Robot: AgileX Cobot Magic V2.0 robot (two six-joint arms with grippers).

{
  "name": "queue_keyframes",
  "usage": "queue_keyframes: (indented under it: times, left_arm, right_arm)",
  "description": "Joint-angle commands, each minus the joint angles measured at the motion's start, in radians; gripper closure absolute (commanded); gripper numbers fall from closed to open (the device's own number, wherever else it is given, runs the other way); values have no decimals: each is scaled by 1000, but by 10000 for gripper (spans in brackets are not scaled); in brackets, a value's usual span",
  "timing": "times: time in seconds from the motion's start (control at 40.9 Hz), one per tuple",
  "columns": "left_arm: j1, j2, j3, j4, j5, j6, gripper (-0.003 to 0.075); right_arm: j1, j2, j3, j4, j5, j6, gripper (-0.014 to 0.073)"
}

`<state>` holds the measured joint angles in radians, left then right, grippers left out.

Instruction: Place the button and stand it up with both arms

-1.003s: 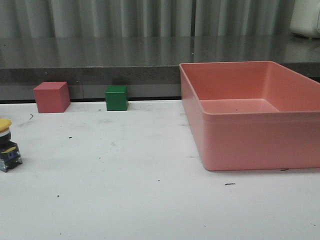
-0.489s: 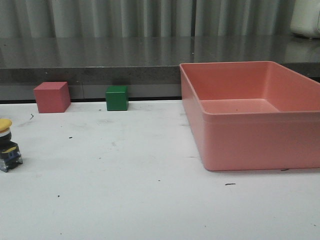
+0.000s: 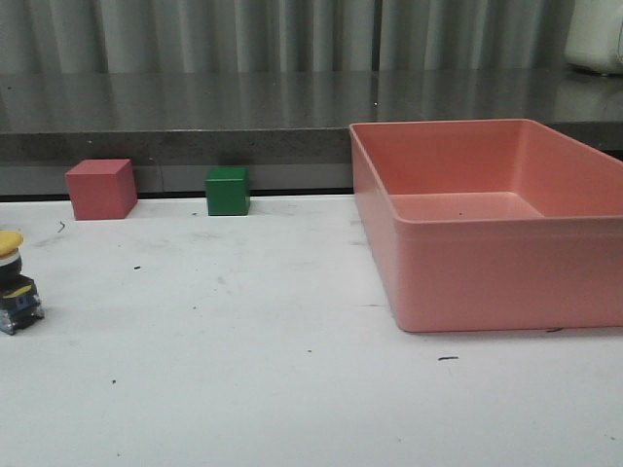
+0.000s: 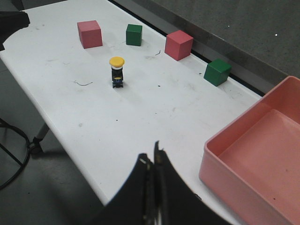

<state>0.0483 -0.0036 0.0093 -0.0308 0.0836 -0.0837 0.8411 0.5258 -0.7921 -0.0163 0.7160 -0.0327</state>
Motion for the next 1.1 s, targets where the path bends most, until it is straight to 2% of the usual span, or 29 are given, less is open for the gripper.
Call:
queue_keyframes:
  times: [0.0, 0.245, 0.367, 0.514, 0.832, 1.076]
  left_arm:
    - [3, -24, 13, -2, -84, -11, 740]
    - [3, -24, 13, -2, -84, -11, 740]
    - [3, -23, 13, -2, -84, -11, 740]
    - [3, -23, 13, -2, -84, -11, 740]
    - [3, -23, 13, -2, -84, -11, 740]
    - [3, -23, 13, -2, -84, -11, 740]
  right_arm:
    - [-5, 3, -24, -1, -73, -10, 662]
    - [-2, -3, -13, -2, -80, -10, 662]
    - [-63, -34, 32, 16, -108, -10, 662]
    - [-242, -115, 164, 79, -225, -10, 662]
    - [-624, -383, 547, 90, -576, -10, 662]
    - [-779, -535, 760, 90, -746, -10, 662]
